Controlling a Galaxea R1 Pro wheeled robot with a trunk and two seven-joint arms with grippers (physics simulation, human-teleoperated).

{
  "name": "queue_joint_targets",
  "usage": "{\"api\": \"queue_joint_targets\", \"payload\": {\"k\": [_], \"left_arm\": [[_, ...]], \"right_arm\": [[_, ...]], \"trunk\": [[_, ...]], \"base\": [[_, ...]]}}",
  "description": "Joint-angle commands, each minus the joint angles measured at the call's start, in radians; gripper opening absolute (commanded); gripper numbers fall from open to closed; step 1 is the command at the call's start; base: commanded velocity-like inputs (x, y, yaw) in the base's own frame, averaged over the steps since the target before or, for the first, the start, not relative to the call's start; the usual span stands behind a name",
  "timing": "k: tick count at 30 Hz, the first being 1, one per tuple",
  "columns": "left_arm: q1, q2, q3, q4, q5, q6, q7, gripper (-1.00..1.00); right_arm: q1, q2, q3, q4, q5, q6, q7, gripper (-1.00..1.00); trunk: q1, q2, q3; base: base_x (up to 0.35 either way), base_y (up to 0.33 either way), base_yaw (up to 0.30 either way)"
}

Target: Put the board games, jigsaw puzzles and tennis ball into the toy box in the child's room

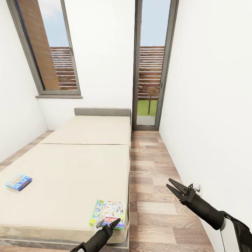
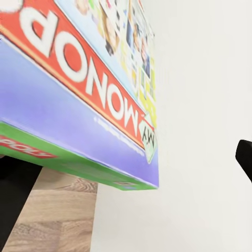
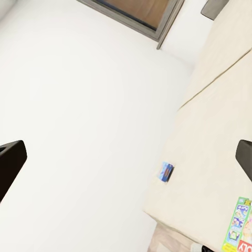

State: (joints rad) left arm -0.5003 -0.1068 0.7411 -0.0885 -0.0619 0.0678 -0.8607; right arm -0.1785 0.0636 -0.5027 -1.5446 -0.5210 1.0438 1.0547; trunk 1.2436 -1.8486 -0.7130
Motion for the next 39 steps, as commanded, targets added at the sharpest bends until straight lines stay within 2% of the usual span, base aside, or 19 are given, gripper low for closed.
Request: {"api": "queue_joint_targets", "payload": {"k": [1,23,24,39], "left_arm": [[0.000,-0.001,0.006,-0.002,-0.009,0.008,-0.001,1.00],[0.000,-0.001,0.005,-0.002,-0.010,0.009,-0.001,1.00],[0.000,-0.001,0.006,-0.002,-0.010,0.009,-0.001,-1.00],[0.000,-0.001,0.005,-0.002,-0.009,0.008,0.000,-1.00]], "right_arm": [[-0.001,0.001,-0.002,0.000,0.004,0.003,0.005,1.00],[-0.001,0.001,-0.002,0.000,0.004,0.003,0.001,1.00],[-0.001,0.001,-0.002,0.000,0.004,0.003,0.000,1.00],[-0.001,0.001,-0.002,0.000,0.004,0.003,-0.001,1.00]], "trunk": [[0.000,0.000,-0.001],[0.000,0.000,-0.001],[0.000,0.000,-0.001],[0.000,0.000,-0.001]], "base": [[0.000,0.000,0.000],[0.000,0.000,0.000],[0.000,0.000,0.000],[0.000,0.000,0.000]]}}
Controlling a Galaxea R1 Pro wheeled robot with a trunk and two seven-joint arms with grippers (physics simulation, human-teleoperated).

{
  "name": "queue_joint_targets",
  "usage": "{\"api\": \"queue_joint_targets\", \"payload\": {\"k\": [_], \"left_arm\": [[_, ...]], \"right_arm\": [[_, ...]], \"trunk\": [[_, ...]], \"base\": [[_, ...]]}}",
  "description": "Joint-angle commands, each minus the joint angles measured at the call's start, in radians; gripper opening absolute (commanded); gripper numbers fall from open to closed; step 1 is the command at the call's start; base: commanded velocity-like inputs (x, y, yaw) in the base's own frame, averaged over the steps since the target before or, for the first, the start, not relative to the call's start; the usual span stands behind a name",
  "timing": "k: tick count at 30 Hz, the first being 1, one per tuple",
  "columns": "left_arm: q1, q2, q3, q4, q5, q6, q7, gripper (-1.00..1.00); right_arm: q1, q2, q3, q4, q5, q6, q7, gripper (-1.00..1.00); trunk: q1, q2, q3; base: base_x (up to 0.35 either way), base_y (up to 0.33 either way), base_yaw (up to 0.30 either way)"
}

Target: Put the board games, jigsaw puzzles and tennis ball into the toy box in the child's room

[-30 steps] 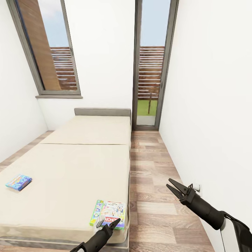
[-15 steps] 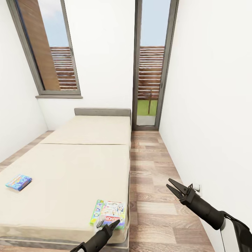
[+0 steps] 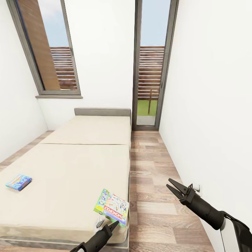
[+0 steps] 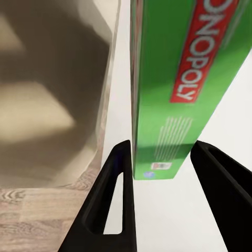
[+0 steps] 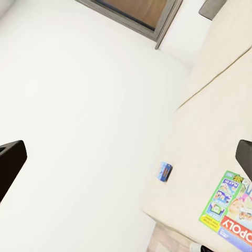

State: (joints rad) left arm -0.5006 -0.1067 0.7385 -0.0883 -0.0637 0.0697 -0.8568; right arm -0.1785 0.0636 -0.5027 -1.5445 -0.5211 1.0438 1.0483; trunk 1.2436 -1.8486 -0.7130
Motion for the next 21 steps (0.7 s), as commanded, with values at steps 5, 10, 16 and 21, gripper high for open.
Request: {"api": "queue_joint_targets", "payload": {"k": [5,10,16,21], "left_arm": [[0.000,-0.001,0.008,-0.002,-0.007,0.006,-0.004,-1.00],[0.000,-0.001,0.008,-0.002,-0.007,0.005,-0.004,-1.00],[0.000,-0.001,0.008,-0.002,-0.008,0.002,-0.004,-1.00],[0.000,-0.001,0.008,-0.002,-0.008,-0.002,-0.005,-1.00]], "right_arm": [[-0.001,0.001,-0.002,0.000,0.004,0.003,0.006,1.00],[-0.001,0.001,-0.002,0.000,0.004,0.003,0.006,1.00],[-0.001,0.001,-0.002,0.000,0.004,0.003,0.006,1.00],[-0.001,0.001,-0.002,0.000,0.004,0.003,0.006,1.00]], "trunk": [[0.000,0.000,-0.001],[0.000,0.000,-0.001],[0.000,0.000,-0.001],[0.000,0.000,-0.001]], "base": [[0.000,0.000,0.000],[0.000,0.000,0.000],[0.000,0.000,0.000],[0.000,0.000,0.000]]}}
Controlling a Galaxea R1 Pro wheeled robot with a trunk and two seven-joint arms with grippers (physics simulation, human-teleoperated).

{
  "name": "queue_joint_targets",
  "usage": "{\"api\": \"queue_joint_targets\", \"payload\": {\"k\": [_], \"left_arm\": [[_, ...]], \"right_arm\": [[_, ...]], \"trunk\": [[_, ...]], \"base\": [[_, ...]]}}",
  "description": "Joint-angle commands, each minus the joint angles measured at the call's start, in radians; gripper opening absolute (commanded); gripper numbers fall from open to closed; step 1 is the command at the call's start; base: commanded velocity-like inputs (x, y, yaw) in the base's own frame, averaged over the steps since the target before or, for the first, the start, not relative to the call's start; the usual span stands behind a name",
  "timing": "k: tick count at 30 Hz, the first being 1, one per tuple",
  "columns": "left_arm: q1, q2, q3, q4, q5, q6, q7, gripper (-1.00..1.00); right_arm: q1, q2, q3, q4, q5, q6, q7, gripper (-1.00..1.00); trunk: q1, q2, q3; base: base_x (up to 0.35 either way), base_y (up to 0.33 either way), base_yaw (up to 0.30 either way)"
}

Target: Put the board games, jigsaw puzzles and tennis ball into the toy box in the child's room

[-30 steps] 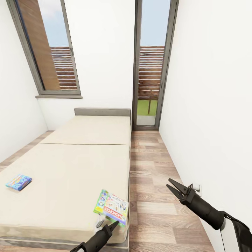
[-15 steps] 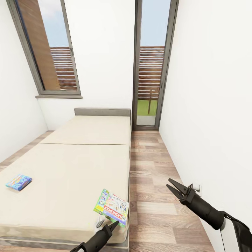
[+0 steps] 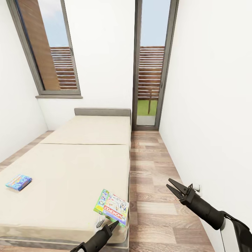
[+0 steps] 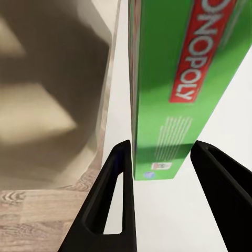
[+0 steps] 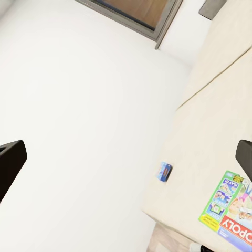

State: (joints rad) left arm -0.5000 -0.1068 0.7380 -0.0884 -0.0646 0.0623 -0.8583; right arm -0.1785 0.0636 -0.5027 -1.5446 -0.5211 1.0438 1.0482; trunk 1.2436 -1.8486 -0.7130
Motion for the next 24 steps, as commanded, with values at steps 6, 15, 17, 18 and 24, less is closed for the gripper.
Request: {"api": "queue_joint_targets", "payload": {"k": [6,15,17,18,24], "left_arm": [[0.000,-0.001,0.008,-0.002,-0.008,0.004,-0.005,-1.00],[0.000,0.000,0.009,-0.002,-0.008,0.004,-0.009,-1.00],[0.000,0.001,0.009,-0.002,-0.008,0.005,-0.013,-1.00],[0.000,0.001,0.009,-0.002,-0.008,0.005,-0.014,-1.00],[0.000,0.006,0.009,-0.002,-0.006,0.007,-0.020,-1.00]], "right_arm": [[-0.001,0.001,-0.002,0.000,0.004,0.003,0.006,1.00],[-0.001,0.001,-0.002,0.000,0.004,0.003,0.006,1.00],[-0.001,0.001,-0.002,0.000,0.005,0.003,0.005,1.00],[-0.001,0.001,-0.002,0.000,0.005,0.003,0.005,1.00],[-0.001,0.001,-0.002,0.000,0.004,0.002,0.005,1.00]], "trunk": [[0.000,0.000,-0.001],[0.000,0.000,-0.001],[0.000,0.000,-0.001],[0.000,0.000,-0.001],[0.000,0.000,-0.001]], "base": [[0.000,0.000,0.000],[0.000,0.000,0.000],[0.000,0.000,0.000],[0.000,0.000,0.000],[0.000,0.000,0.000]]}}
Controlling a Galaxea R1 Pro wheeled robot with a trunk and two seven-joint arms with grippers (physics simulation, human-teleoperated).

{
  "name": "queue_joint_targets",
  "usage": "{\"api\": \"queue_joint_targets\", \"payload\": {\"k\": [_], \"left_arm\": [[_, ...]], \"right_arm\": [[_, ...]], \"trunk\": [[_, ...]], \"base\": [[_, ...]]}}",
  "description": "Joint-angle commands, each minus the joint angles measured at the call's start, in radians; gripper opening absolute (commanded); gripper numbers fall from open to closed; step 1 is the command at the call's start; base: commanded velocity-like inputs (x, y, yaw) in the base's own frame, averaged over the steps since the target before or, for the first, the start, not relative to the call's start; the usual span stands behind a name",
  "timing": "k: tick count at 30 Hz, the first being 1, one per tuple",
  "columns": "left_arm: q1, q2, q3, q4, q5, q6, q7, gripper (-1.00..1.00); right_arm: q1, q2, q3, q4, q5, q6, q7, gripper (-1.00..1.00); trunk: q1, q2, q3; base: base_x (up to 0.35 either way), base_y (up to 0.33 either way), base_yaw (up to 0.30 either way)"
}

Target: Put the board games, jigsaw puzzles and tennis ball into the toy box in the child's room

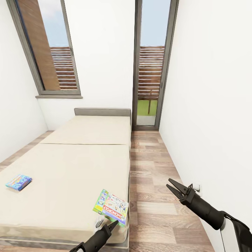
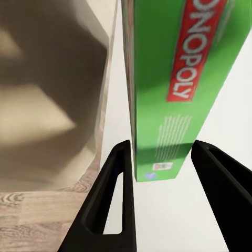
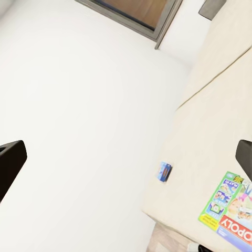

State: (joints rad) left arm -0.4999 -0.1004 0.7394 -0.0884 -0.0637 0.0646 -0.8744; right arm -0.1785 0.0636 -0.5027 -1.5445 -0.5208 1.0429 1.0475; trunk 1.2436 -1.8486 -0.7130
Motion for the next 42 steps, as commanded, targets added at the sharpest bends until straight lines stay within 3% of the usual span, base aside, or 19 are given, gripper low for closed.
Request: {"api": "queue_joint_targets", "payload": {"k": [1,8,17,18,20,26,30,31,35,42], "left_arm": [[0.000,0.000,0.008,-0.002,-0.007,0.005,-0.004,-1.00],[-0.001,0.007,0.006,-0.002,-0.006,0.009,-0.007,-1.00],[-0.002,0.015,0.007,-0.006,-0.007,0.048,-0.017,-1.00],[-0.015,0.224,-0.015,-0.229,-0.005,0.442,-0.387,-1.00],[-0.015,0.265,-0.045,-0.273,-0.004,0.462,-0.402,-1.00],[-0.018,0.325,-0.109,-0.306,-0.003,0.484,-0.418,-1.00],[-0.020,0.339,-0.136,-0.323,-0.006,0.561,-0.466,-1.00],[-0.021,0.345,-0.163,-0.344,-0.008,0.616,-0.508,-1.00],[-0.021,0.357,-0.213,-0.385,-0.010,0.654,-0.546,-1.00],[-0.022,0.383,-0.252,-0.409,-0.010,0.670,-0.563,-1.00]], "right_arm": [[-0.001,0.001,-0.002,0.000,0.004,0.003,0.005,1.00],[-0.001,0.000,-0.002,0.000,0.004,0.003,0.005,1.00],[-0.001,0.000,-0.003,0.022,0.004,0.003,0.006,1.00],[-0.001,-0.002,-0.007,0.061,0.004,0.003,0.006,1.00],[-0.001,-0.002,-0.007,0.064,0.004,0.001,0.005,1.00],[-0.001,-0.002,-0.007,0.069,0.003,0.001,-0.014,1.00],[-0.001,-0.002,-0.007,0.070,0.003,0.002,-0.025,1.00],[-0.001,-0.001,-0.007,0.070,0.004,0.002,-0.029,1.00],[-0.001,-0.001,-0.007,0.070,0.004,0.002,-0.032,1.00],[-0.001,-0.001,-0.007,0.070,0.004,0.002,-0.033,1.00]], "trunk": [[0.000,0.000,-0.001],[0.000,0.000,-0.001],[-0.035,0.063,0.027],[-0.038,0.070,0.030],[-0.046,0.084,0.037],[-0.069,0.126,0.055],[-0.084,0.154,0.068],[-0.088,0.161,0.071],[-0.104,0.189,0.084],[-0.130,0.238,0.106]], "base": [[0.000,0.000,0.000],[0.000,0.000,0.000],[0.000,0.000,0.000],[0.000,0.000,0.000],[0.000,0.000,0.000],[0.000,0.000,0.000],[0.000,0.000,0.000],[0.000,0.000,0.000],[0.000,0.000,0.000],[0.000,0.000,0.000]]}}
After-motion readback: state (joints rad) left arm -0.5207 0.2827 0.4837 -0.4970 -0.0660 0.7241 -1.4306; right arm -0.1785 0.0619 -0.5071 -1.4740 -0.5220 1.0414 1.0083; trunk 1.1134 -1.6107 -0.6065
